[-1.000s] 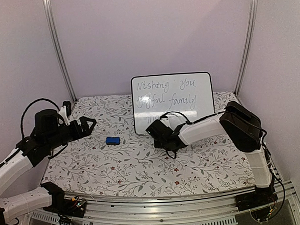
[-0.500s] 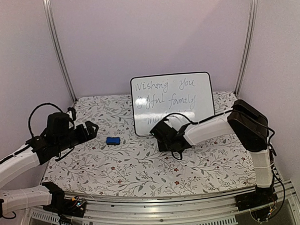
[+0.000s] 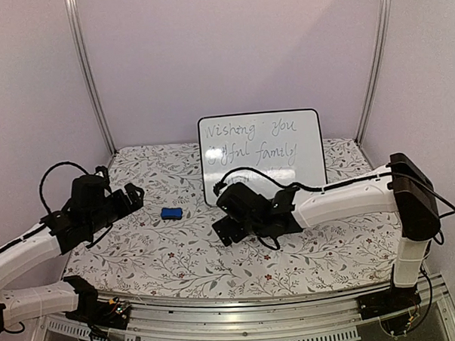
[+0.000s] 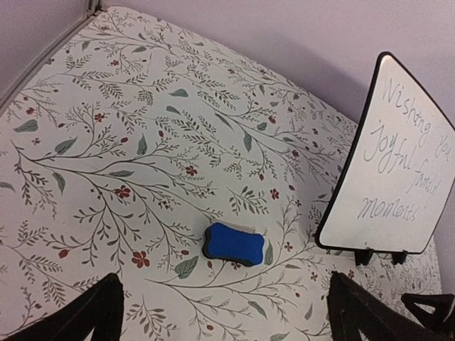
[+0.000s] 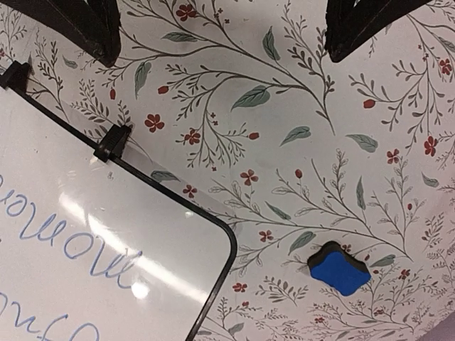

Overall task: Erase the whiteboard
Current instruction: Move the whiteboard to the center of the board, then move the whiteboard eraser to the center of the board.

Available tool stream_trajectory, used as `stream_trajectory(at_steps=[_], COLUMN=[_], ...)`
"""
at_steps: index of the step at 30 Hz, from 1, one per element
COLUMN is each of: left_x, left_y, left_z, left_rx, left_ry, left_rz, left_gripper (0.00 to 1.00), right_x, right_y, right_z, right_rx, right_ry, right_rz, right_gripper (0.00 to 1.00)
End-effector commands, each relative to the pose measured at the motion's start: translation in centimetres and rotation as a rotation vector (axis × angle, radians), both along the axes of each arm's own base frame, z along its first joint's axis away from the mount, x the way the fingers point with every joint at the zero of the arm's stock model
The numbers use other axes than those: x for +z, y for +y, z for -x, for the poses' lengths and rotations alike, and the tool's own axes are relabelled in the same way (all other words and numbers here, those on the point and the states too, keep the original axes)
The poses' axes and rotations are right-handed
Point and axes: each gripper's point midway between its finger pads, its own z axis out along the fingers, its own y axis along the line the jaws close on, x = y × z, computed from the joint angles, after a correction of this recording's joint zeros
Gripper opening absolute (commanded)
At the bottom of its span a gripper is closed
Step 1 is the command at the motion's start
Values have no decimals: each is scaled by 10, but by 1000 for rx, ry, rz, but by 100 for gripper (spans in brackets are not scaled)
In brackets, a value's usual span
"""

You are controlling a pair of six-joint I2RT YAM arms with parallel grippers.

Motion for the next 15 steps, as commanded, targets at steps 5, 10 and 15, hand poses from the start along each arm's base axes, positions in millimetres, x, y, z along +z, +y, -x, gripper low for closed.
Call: stream_trajectory(at_steps=[5,10,15], left_x=[-7,-23,-45], left_y=[12,10,0], left_z=[-13,-36,-61], left_rx=[108,144,154], left_ry=[-15,59,148], left_rz=[119,111,69], left_gripper=[100,100,100], right_x=[118,167,191], right_y=[24,21,11], right_z=[1,-2,-6], right_rx=[253,299,264], right_ry=[-180,-308,-361], right_rz=[-133,-166,-190], right_gripper=[99,99,99])
